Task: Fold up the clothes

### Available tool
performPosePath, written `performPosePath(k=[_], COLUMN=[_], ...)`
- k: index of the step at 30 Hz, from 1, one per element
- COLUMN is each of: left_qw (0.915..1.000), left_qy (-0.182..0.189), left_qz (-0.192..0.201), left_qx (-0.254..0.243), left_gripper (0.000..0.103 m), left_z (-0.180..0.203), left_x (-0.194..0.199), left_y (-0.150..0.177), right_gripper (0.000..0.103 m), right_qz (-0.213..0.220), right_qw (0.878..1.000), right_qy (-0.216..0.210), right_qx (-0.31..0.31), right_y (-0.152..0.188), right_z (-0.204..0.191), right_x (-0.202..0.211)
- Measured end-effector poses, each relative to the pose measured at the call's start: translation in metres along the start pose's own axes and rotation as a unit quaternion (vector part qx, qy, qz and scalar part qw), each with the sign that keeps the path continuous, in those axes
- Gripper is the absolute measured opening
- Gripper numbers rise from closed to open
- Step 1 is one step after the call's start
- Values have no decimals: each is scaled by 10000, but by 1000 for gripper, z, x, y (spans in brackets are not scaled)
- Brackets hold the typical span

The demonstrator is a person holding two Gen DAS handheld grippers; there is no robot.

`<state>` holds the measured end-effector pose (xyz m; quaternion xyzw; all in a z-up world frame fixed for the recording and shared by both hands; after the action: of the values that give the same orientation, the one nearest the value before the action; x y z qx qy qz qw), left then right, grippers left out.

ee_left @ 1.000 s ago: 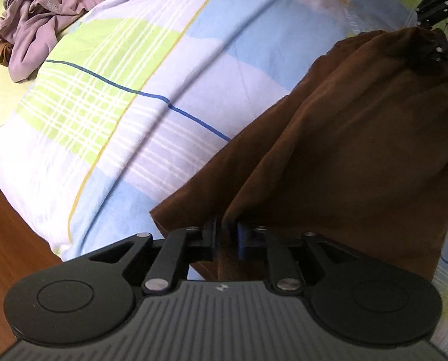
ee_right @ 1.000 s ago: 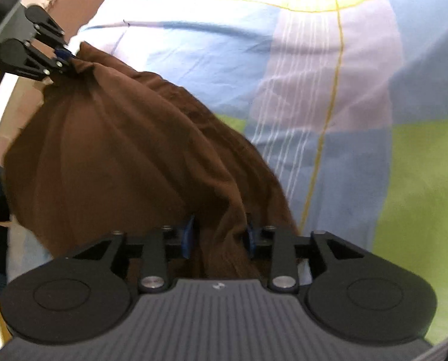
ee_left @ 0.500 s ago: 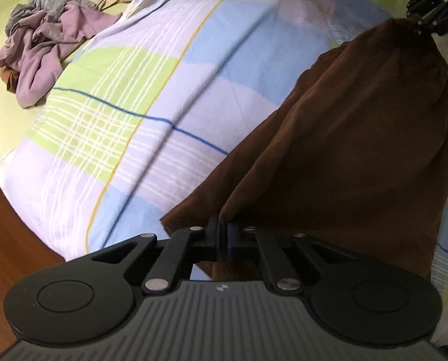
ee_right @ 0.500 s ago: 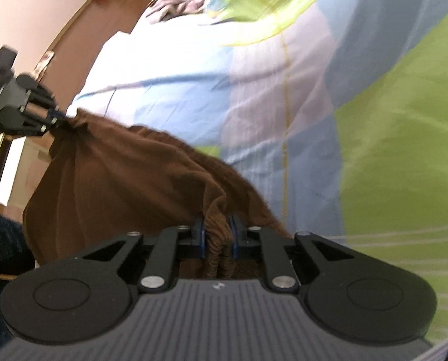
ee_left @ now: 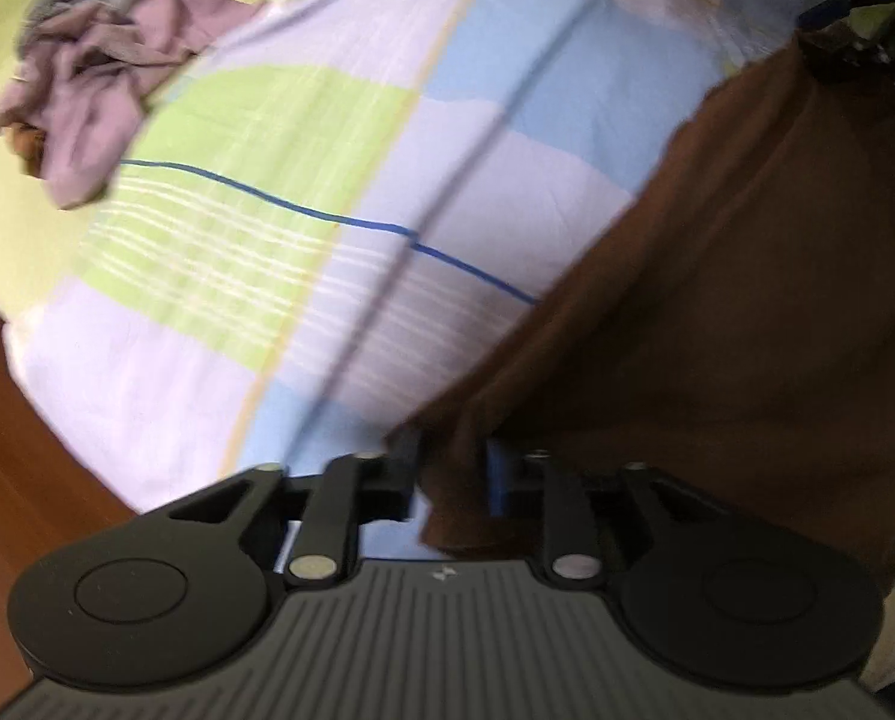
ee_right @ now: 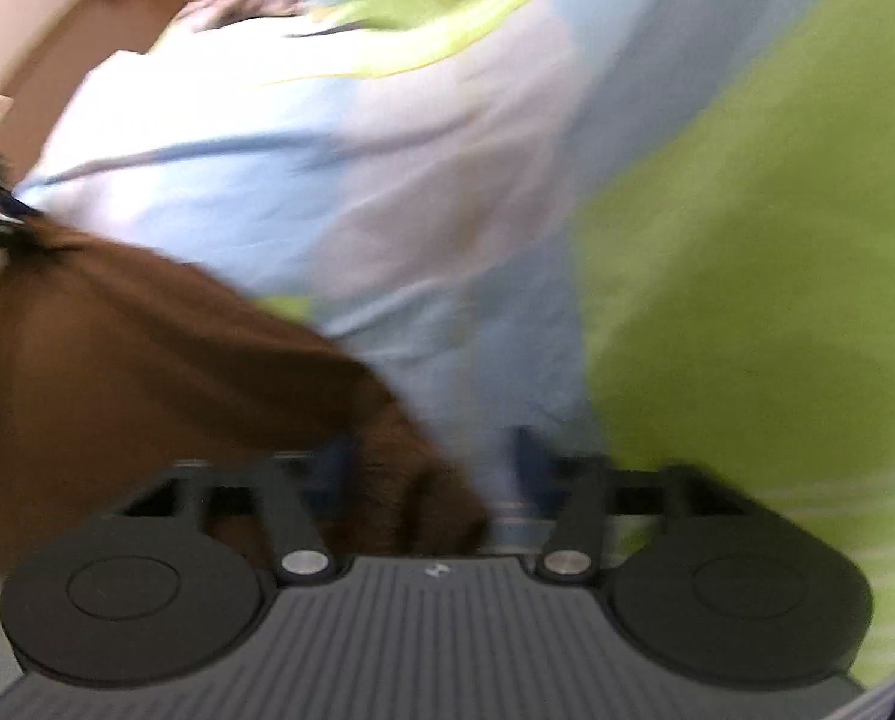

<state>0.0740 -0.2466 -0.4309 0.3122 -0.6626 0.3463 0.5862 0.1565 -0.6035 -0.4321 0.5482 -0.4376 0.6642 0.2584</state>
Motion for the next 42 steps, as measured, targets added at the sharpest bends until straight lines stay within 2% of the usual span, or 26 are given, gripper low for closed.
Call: performPosePath(k=[3, 5, 7, 9, 11, 12, 13, 14, 15, 18, 19, 21, 22, 25, 27, 30, 32, 34, 35, 36, 37, 38, 39, 40, 41, 42], left_qw=[9996, 9973, 9955, 9959, 9956, 9949, 9930, 9911, 9892, 9793, 9770, 9602, 9555, 9014, 8679, 8218, 7875, 7586, 7440, 7391, 7208, 7037, 6928, 6833, 6682, 6605], left_qy=[-192, -684, -925, -798, -567, -498, -424, -369, -319, -652, -667, -391, -334, 150, 405, 618, 757, 700, 660, 648, 597, 519, 452, 388, 275, 219], left_qz=[83, 103, 186, 355, 475, 510, 589, 621, 637, 357, 353, 484, 498, 556, 726, 988, 1158, 1273, 1326, 1338, 1317, 1342, 1385, 1429, 1493, 1532], left_qx=[200, 258, 65, -223, -568, -721, -936, -1118, -1284, -1884, -1995, -2722, -2888, -4291, -4897, -5577, -6006, -6352, -6516, -6570, -6779, -6958, -7062, -7150, -7283, -7347], left_gripper=[60, 57, 57, 57, 57, 57, 58, 59, 59, 54, 54, 56, 56, 56, 56, 56, 56, 56, 56, 56, 56, 56, 56, 56, 56, 56], left_z=[-11, -14, -11, 4, 22, 27, 34, 38, 42, 38, 35, 35, 35, 40, 41, 38, 37, 30, 27, 27, 24, 22, 22, 21, 20, 18], left_x=[14, 23, 27, 38, 45, 44, 42, 39, 35, 19, 18, 32, 34, 41, 37, 26, 20, 14, 12, 12, 8, 5, 4, 3, 1, 0], left_y=[7, 12, 11, 12, 13, 12, 10, 9, 8, 1, 0, 7, 8, 27, 34, 38, 41, 39, 38, 39, 40, 41, 42, 43, 45, 46], right_gripper=[66, 70, 70, 69, 42, 20, 13, 13, 13, 14, 14, 18, 21, 24, 24, 24, 24, 24, 24, 24, 24, 24, 24, 25, 25, 27], right_qz=[373, 627, 871, 1173, 1215, 1101, 967, 810, 616, 295, 424, 872, 928, 949, 912, 894, 893, 915, 952, 1050, 1149, 1333, 1509, 1663, 1816, 1967], right_qw=[9961, 9892, 9797, 9756, 9801, 9835, 9853, 9865, 9864, 9734, 9674, 9463, 9411, 9198, 8784, 8188, 7615, 7336, 7194, 7073, 6950, 6699, 6462, 6284, 6102, 5917], right_qy=[763, 1278, 1725, 1679, 1092, 655, 416, 252, 342, 891, 911, 1042, 1115, 975, 556, 487, 705, 817, 882, 958, 975, 938, 914, 927, 939, 970], right_qx=[-227, -349, -533, -788, -1130, -1280, -1343, -1400, -1485, -2090, -2327, -2933, -3054, -3680, -4659, -5650, -6381, -6684, -6823, -6925, -7031, -7243, -7425, -7542, -7655, -7757], right_y=[8, 14, 20, 25, 32, 38, 43, 49, 57, 79, 83, 98, 102, 113, 119, 117, 104, 92, 86, 82, 78, 75, 72, 71, 70, 69], right_z=[-18, -33, -47, -59, -74, -83, -92, -100, -105, -104, -107, -127, -144, -208, -267, -335, -406, -438, -453, -462, -467, -471, -474, -475, -476, -477], right_x=[24, 40, 57, 75, 82, 78, 70, 61, 48, 33, 41, 74, 82, 98, 98, 90, 70, 54, 47, 43, 39, 32, 25, 21, 17, 13])
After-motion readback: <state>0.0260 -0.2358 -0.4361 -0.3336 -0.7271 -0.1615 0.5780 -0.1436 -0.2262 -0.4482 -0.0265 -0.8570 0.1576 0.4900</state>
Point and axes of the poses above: each gripper's, at about its wrist camera, not at the fingertips, and x roughly against the way its jaws point, z to its right, y to its underside, the point moved 4 cm from there along -x, roughly the way its jaws point, and after that the axes turned 8 degrees about -z, right-handed, at the moved point
